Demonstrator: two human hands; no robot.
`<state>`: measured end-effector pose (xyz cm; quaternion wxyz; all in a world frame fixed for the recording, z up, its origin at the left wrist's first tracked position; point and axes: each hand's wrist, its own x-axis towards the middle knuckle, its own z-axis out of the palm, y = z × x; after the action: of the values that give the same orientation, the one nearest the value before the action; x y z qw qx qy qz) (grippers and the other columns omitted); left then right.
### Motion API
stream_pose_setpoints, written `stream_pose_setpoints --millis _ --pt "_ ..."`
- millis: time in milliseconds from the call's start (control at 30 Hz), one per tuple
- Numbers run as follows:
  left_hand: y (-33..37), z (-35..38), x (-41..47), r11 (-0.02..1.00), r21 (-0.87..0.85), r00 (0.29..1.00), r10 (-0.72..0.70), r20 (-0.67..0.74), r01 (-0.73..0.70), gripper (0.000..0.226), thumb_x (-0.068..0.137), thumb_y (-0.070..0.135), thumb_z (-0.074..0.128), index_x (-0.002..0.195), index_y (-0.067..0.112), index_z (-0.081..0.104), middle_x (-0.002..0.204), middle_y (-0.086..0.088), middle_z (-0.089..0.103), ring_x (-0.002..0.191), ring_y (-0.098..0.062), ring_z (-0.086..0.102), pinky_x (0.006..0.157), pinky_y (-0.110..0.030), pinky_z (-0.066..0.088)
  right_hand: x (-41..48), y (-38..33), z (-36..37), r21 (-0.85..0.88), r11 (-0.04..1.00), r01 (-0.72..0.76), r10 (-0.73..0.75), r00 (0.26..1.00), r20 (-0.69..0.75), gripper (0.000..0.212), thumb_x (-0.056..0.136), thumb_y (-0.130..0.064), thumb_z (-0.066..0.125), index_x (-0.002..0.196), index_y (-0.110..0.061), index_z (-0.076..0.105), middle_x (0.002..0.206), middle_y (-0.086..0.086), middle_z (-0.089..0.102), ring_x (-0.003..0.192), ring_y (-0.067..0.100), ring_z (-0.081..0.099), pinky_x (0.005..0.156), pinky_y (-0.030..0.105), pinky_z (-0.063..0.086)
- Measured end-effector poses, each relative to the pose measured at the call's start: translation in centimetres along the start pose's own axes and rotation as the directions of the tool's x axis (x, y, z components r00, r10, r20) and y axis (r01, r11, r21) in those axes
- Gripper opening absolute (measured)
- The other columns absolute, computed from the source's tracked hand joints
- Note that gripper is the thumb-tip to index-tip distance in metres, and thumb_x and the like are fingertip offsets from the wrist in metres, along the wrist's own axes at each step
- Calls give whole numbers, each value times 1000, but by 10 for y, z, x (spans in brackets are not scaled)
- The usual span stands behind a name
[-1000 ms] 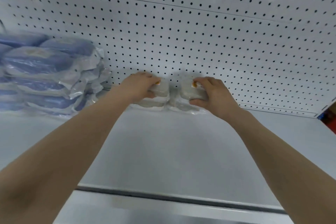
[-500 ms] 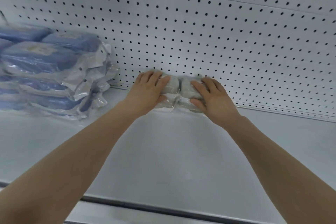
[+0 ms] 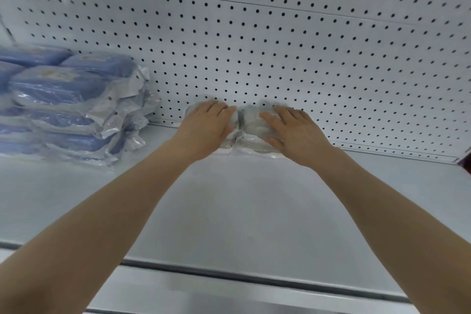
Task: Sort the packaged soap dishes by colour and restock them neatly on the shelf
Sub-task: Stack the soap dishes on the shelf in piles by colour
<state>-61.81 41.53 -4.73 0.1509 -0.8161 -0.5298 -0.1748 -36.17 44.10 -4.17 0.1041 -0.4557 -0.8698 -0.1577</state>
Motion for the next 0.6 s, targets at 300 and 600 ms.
stream_pose_setpoints --millis 300,600 --pt "106 -26 -31 991 -45 988 121 -91 -125 49 94 41 37 124 10 60 114 -9 63 109 -31 57 89 -43 52 -118 30 -34 -81 996 36 -42 996 -73 53 94 -41 52 135 -9 55 130 16 58 115 37 58 96 47 47" --pt "275 -29 -71 971 -127 973 184 -141 -202 44 96 41 40 124 15 62 116 -5 64 110 -27 57 84 -40 54 -307 85 -67 -100 995 -4 -8 994 -113 54 98 -45 41 137 -9 53 126 17 59 116 36 56 96 45 47"
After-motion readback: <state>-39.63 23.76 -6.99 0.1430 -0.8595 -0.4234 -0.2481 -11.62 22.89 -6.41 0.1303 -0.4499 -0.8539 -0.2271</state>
